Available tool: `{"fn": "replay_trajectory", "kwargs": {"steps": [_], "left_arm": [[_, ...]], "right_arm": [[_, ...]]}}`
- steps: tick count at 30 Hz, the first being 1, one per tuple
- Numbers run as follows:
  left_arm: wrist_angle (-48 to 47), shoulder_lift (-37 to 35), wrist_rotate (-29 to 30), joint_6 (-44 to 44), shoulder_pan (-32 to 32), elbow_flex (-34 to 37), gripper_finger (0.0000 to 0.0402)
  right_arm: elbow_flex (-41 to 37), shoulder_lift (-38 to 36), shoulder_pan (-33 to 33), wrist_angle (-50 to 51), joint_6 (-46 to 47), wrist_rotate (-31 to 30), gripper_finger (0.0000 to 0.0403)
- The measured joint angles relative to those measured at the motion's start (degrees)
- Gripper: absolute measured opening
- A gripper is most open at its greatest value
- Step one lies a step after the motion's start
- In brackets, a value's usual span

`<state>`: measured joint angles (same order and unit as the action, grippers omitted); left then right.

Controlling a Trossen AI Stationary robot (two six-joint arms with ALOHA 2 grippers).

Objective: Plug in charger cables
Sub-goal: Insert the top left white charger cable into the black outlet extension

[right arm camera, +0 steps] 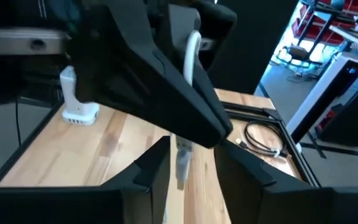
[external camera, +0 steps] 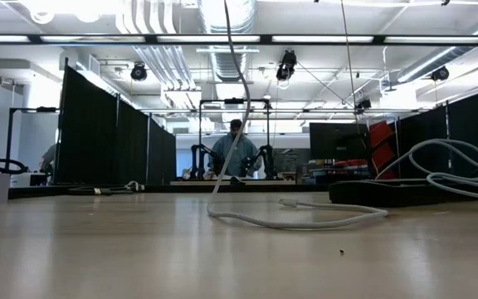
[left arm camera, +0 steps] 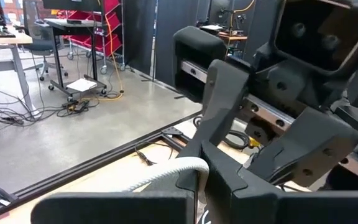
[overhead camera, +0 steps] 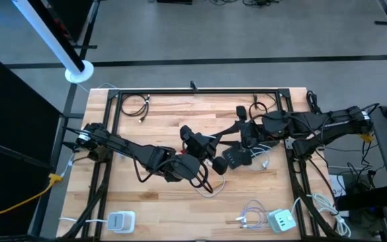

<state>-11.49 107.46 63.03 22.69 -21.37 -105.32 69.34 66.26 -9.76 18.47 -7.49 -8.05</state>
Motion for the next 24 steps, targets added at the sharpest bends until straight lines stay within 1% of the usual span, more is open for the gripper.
{"fn": "replay_trajectory", "kwargs": {"steps": [5, 8, 18, 24], "left_arm": [[0.02, 0.0, 0.0, 0.14, 0.0, 0.0, 0.0], [0.02, 0.0, 0.0, 0.14, 0.0, 0.0, 0.0], [-0.12, 0.0, 0.0, 0.18, -0.02, 0.02, 0.0], [-0.13, 0.0, -0.02, 0.19, -0.02, 0.02, 0.0]], "right_arm": [[0.0, 0.7, 0.0, -0.39, 0.41, 0.97, 0.005], [0.0, 1.56, 0.0, -0.33, 0.89, 0.96, 0.0036], [0.0, 1.95, 0.02, -0.32, 0.9, 0.96, 0.0017], [0.0, 1.73, 0.02, -0.1, 0.9, 0.96, 0.0028]]}}
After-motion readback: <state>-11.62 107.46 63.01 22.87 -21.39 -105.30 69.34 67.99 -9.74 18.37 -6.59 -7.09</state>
